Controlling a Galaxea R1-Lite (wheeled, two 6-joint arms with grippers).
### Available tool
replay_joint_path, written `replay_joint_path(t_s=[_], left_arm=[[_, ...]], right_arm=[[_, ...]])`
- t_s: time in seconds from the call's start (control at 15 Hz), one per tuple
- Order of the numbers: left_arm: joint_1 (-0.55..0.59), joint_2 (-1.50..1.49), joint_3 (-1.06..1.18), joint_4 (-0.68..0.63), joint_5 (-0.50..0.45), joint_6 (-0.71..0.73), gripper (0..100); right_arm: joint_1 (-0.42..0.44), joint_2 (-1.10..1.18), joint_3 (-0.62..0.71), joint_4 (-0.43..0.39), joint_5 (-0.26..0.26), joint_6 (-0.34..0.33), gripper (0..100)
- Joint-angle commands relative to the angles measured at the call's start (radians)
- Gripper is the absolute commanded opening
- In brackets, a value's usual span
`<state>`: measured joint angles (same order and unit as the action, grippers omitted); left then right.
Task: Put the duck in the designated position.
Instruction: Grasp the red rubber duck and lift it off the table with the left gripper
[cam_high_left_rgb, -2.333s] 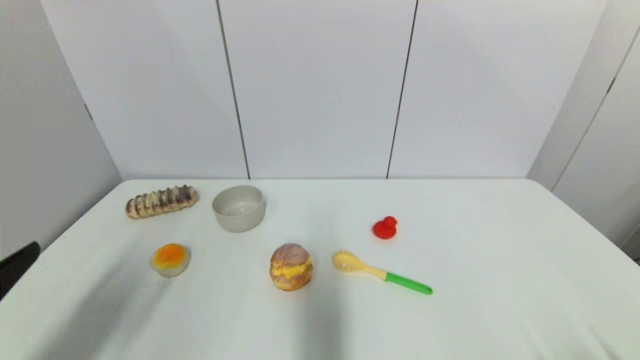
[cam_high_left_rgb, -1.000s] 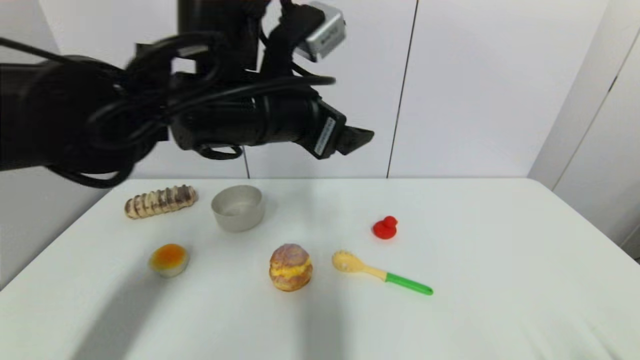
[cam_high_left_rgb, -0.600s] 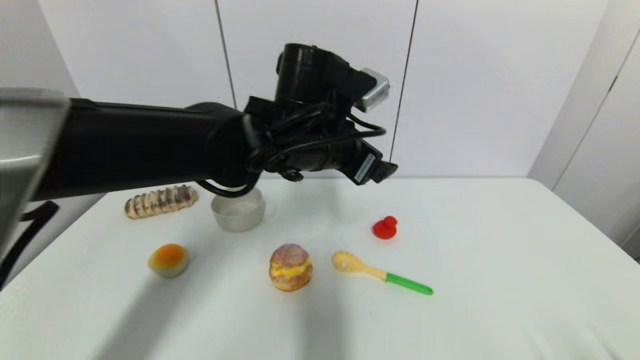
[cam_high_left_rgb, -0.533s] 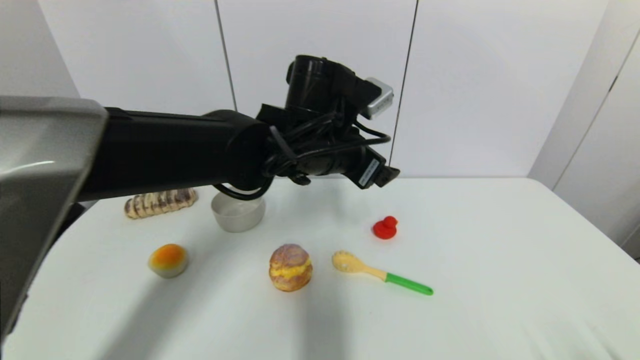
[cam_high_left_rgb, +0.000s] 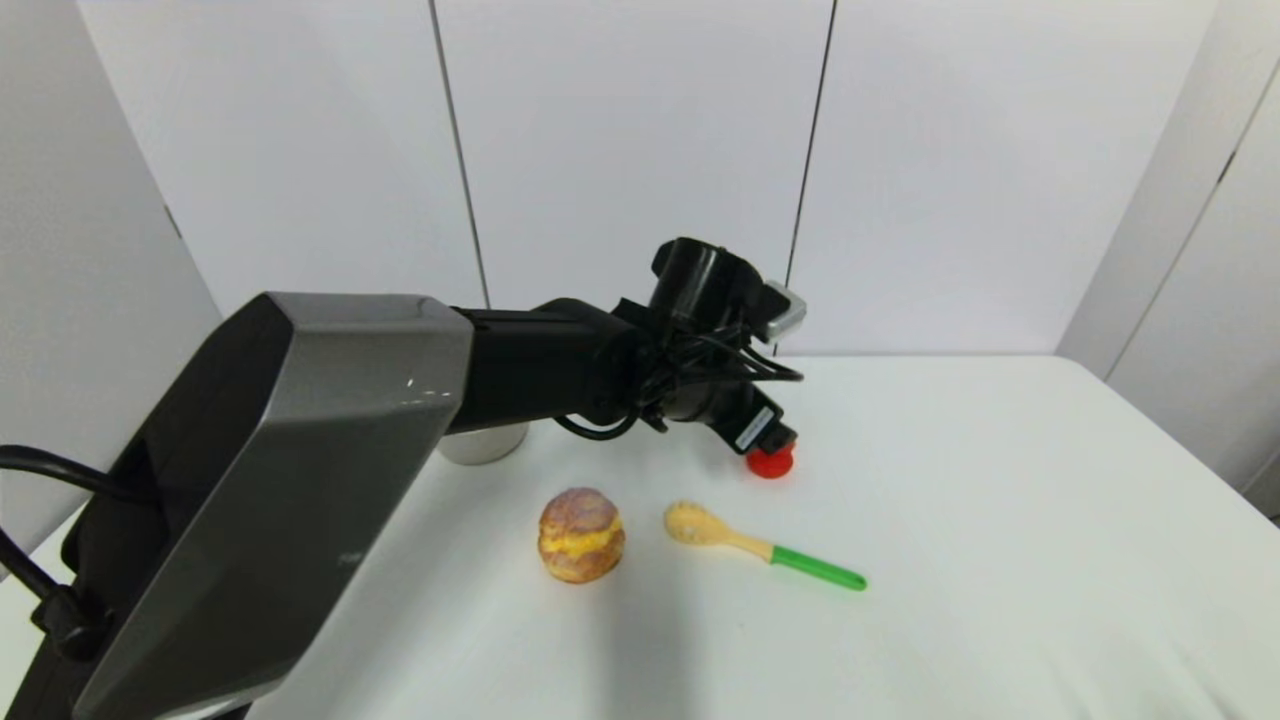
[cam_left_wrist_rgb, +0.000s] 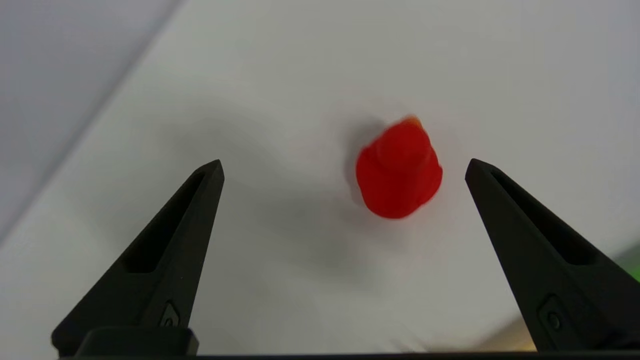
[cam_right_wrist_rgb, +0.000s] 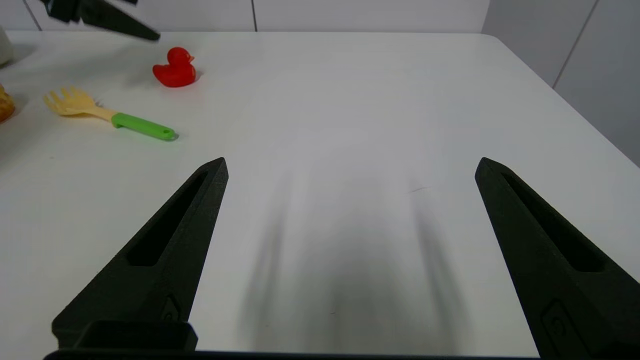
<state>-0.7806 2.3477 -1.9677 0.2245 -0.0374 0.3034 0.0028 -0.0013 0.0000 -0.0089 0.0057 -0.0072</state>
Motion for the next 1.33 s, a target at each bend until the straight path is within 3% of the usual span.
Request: replay_joint_path(t_s=[0.07, 1.33], left_arm=[[-0.011, 0.042, -0.004, 0.061, -0.027, 0.0, 100], [-0.028, 0.108, -0.005, -0.071, -0.053, -0.026, 100]], right_arm=[[0.0, 0.001, 0.0, 0.0, 0.0, 0.0, 100], [0.0, 0.001, 0.0, 0.0, 0.0, 0.0, 100]])
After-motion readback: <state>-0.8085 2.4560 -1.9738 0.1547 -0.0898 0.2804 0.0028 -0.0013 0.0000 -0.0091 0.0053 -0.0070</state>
